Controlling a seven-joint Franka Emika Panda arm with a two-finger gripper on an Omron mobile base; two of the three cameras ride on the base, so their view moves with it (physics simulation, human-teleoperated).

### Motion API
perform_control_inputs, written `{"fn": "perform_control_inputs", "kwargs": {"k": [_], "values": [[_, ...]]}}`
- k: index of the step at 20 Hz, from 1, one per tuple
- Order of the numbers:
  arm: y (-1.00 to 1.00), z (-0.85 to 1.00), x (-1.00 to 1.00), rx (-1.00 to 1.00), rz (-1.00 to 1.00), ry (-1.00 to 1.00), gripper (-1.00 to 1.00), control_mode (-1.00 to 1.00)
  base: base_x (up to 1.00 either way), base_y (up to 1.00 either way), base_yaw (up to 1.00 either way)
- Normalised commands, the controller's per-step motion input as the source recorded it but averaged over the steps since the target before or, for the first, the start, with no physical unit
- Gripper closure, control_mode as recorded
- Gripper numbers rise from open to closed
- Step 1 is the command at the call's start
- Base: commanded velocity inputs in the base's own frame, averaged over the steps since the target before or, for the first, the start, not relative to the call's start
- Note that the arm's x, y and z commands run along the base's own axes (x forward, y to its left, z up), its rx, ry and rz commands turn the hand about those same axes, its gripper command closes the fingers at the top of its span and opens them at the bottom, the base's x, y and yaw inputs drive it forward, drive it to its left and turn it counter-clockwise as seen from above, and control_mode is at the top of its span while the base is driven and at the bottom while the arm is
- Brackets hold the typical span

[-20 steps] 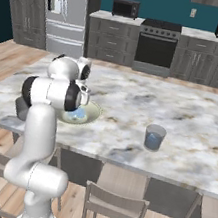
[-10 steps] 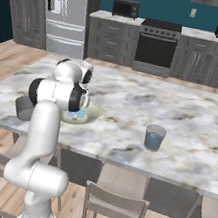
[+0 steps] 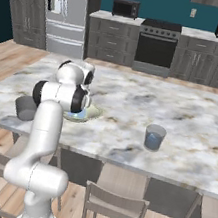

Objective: There are four ice cubes in the ice bowl. Place two ice cubes in each glass of water.

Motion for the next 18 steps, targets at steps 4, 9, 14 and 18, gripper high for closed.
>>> {"fn": "perform_control_inputs", "kwargs": {"k": [4,9,14,18], "values": [[0.00,0.00,-0.22,0.00,0.00,-0.06,-1.00,-1.00,0.00,0.00,0.00],[0.00,-0.02,-0.58,0.00,0.00,-0.04,-1.00,-1.00,0.00,0.00,0.00],[-0.02,-0.12,-0.33,0.00,-0.02,0.00,-1.00,-1.00,0.00,0.00,0.00],[-0.15,-0.16,0.00,0.00,-0.05,-0.01,-1.00,-1.00,0.00,0.00,0.00]]}}
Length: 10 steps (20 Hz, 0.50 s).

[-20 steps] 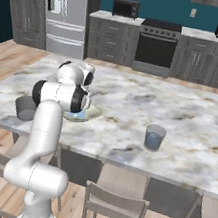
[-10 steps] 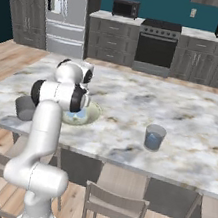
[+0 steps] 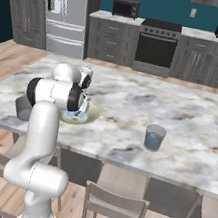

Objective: There are four ice cubes in the ice bowl. Place two ice cubes in each glass of water.

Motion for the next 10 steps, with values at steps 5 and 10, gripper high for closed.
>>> {"fn": "perform_control_inputs", "kwargs": {"k": [5,10], "values": [[-0.11,-0.06,0.06,0.00,-0.03,-0.06,-1.00,-1.00,0.00,0.00,0.00],[0.05,-0.18,0.05,0.00,0.00,-0.12,-1.00,-1.00,0.00,0.00,0.00]]}}
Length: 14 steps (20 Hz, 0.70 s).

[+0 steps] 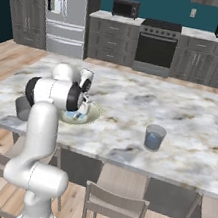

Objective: There are four ice cubes in the ice bowl. Place two ice cubes in each glass of water.

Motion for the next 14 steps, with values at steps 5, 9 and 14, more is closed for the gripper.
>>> {"fn": "perform_control_inputs", "kwargs": {"k": [5,9,14], "values": [[0.11,-0.10,0.20,0.00,0.00,-0.21,-1.00,-1.00,0.00,0.00,0.00],[0.00,0.00,0.00,0.00,0.00,-0.15,1.00,-1.00,0.00,0.00,0.00],[0.01,-0.02,-0.03,-0.02,0.00,0.00,1.00,-1.00,0.00,0.00,0.00]]}}
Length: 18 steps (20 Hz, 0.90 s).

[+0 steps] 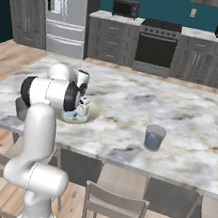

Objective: There are four ice cubes in the ice bowl. Place two ice cubes in each glass of water.

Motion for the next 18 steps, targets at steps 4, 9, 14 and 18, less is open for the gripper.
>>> {"fn": "perform_control_inputs", "kwargs": {"k": [4,9,14,18], "values": [[0.01,0.35,-0.08,-0.02,0.00,0.00,1.00,-1.00,0.00,0.00,0.00],[-0.03,0.99,-0.21,-0.03,-0.01,0.00,1.00,-1.00,0.00,0.00,0.00],[-0.32,0.87,-0.18,-0.13,-0.02,0.00,1.00,-1.00,0.00,0.00,0.00],[-0.69,0.62,-0.29,-0.09,-0.01,0.00,1.00,-1.00,0.00,0.00,0.00]]}}
